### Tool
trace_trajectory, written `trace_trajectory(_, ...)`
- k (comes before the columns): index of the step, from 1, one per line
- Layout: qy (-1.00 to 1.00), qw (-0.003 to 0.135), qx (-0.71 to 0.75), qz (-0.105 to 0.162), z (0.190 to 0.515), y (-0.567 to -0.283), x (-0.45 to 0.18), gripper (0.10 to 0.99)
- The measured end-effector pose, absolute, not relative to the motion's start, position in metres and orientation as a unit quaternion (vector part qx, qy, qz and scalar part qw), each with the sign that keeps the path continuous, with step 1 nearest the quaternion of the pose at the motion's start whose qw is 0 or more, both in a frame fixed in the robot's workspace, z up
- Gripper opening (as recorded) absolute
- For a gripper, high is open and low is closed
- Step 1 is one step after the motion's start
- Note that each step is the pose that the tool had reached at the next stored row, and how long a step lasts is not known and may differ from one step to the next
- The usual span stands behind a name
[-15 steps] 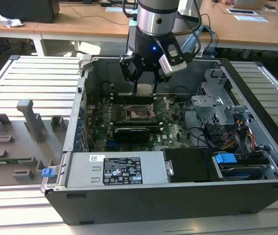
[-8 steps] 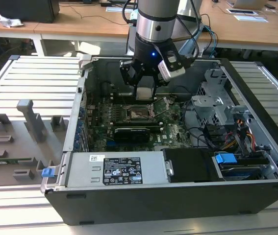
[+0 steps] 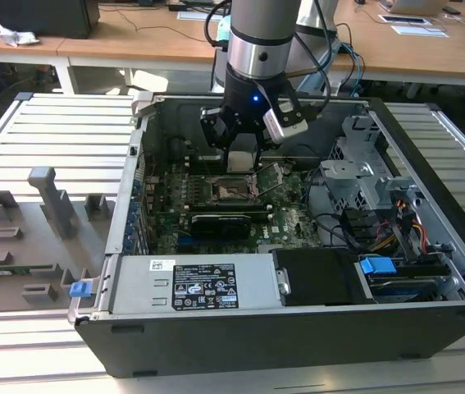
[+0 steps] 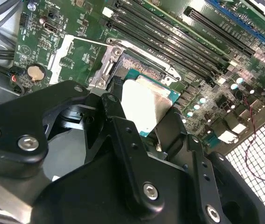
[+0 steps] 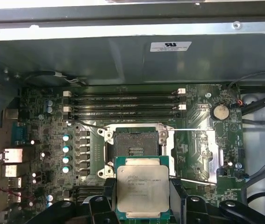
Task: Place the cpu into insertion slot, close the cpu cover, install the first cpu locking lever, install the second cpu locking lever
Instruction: 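Place the cpu into insertion slot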
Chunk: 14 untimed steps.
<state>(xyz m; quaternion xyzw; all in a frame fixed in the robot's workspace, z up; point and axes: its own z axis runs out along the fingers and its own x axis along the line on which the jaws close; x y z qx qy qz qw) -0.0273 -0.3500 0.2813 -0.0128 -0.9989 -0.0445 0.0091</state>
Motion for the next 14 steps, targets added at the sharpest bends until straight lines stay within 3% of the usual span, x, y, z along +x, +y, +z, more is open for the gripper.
trace_trajectory(14,-0.999,0.009,-0.013,-0.044,0.2713,-0.3501,-0.0273,0.541)
